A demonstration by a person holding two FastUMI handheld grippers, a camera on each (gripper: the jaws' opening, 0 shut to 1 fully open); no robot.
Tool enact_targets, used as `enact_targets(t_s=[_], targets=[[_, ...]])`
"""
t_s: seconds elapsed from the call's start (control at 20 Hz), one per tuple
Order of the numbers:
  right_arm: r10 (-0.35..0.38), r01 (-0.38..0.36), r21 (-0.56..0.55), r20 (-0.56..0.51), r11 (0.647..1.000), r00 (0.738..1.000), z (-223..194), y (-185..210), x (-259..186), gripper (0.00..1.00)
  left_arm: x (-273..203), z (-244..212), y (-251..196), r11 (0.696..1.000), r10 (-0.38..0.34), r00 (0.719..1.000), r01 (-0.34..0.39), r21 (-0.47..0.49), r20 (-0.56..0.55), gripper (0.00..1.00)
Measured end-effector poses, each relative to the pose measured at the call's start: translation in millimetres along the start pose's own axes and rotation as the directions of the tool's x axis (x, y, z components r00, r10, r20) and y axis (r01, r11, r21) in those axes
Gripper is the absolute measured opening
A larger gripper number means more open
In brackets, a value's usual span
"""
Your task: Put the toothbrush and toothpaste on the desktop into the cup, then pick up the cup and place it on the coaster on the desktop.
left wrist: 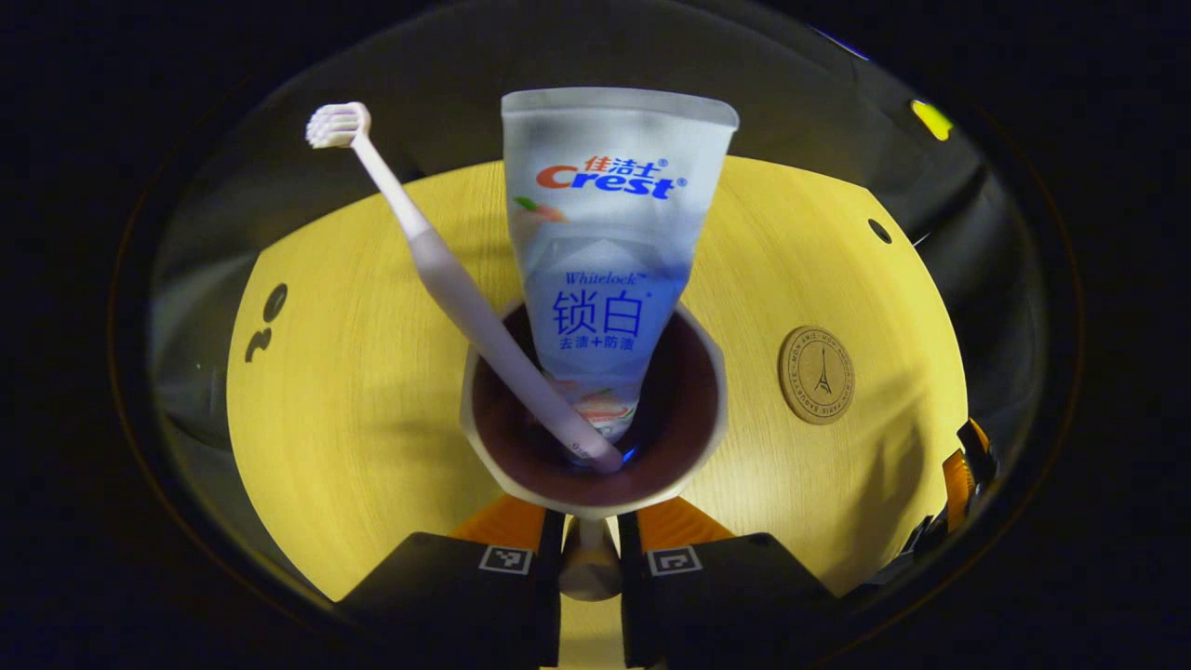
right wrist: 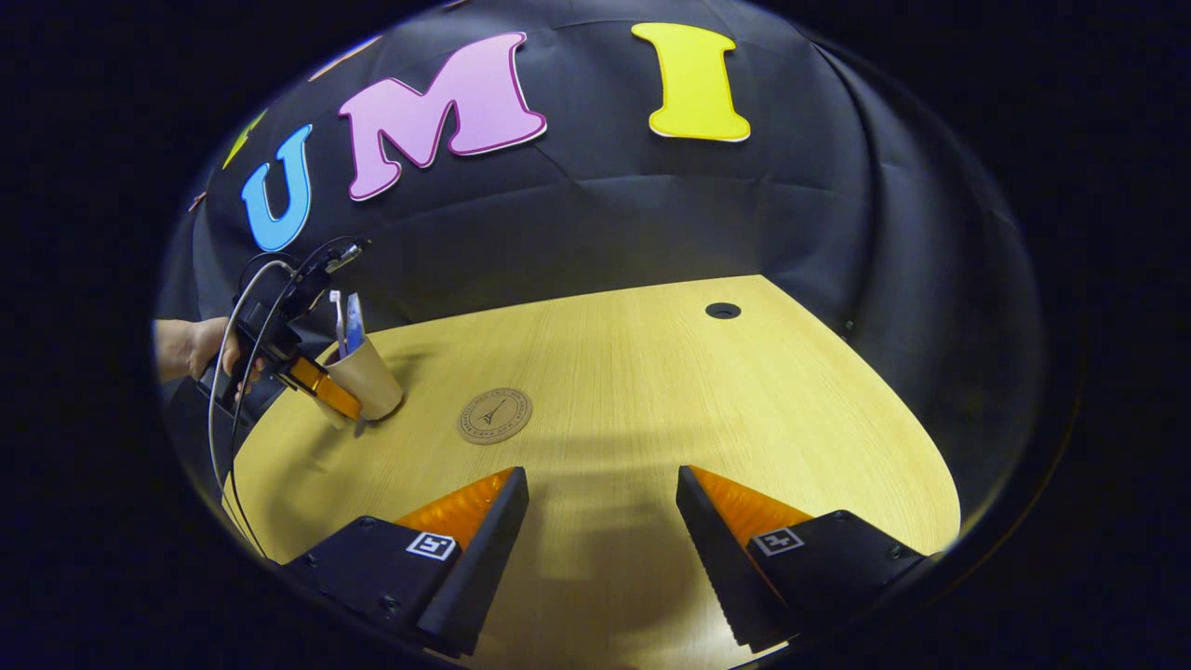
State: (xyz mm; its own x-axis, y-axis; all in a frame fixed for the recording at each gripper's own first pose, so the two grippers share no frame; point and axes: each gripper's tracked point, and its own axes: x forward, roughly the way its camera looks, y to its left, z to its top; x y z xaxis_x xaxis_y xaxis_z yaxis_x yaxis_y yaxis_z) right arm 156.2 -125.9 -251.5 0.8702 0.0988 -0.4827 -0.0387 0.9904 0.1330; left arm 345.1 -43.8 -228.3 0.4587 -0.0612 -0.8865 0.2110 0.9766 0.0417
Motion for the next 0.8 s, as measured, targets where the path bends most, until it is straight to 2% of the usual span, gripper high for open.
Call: enact_targets(t_s=[0.1, 0.15, 0.2, 0.35, 0.4, 0.45, 0.75, 0.8], targets=[[-0.012, 0.012, 0.007, 0.004, 1.0, 1.0, 3, -4, -3, 0.98, -8, 3, -8, 0.999, 0.004, 1.0, -0.004, 0.038, 0.0, 0.3], [-0.015, 0.015, 0.009, 0.005, 1.0, 1.0, 4, -5, -5, 0.98, -12, 4, -12, 0.998, 0.004, 1.0, -0.005, 0.055, 0.007, 0.35], [-0.018, 0.018, 0.009, 0.008, 1.0, 1.0, 7, -5, -7, 0.98, -15, 7, -19, 0.998, 0.0, 1.0, -0.001, 0.069, 0.015, 0.3], [-0.027, 0.028, -0.01, 0.034, 1.0, 0.999, 17, -8, -16, 0.98, -23, 16, -49, 0.993, -0.033, 0.999, 0.029, 0.112, 0.034, 0.3], [-0.034, 0.035, -0.015, 0.045, 0.999, 0.998, 20, -11, -20, 0.98, -23, 18, -59, 0.991, -0.043, 0.998, 0.037, 0.132, 0.04, 0.35], [-0.039, 0.039, -0.014, 0.048, 0.999, 0.998, 21, -12, -23, 0.98, -23, 20, -73, 0.987, -0.054, 0.998, 0.046, 0.154, 0.043, 0.3], [-0.048, 0.048, 0.0, 0.071, 0.999, 0.996, 26, -15, -44, 0.98, 3, 27, -140, 0.971, -0.113, 0.993, 0.103, 0.215, 0.035, 0.3], [-0.047, 0.047, -0.001, 0.071, 0.999, 0.996, 25, -15, -48, 0.98, 3, 27, -149, 0.968, -0.121, 0.992, 0.11, 0.227, 0.031, 0.35]])
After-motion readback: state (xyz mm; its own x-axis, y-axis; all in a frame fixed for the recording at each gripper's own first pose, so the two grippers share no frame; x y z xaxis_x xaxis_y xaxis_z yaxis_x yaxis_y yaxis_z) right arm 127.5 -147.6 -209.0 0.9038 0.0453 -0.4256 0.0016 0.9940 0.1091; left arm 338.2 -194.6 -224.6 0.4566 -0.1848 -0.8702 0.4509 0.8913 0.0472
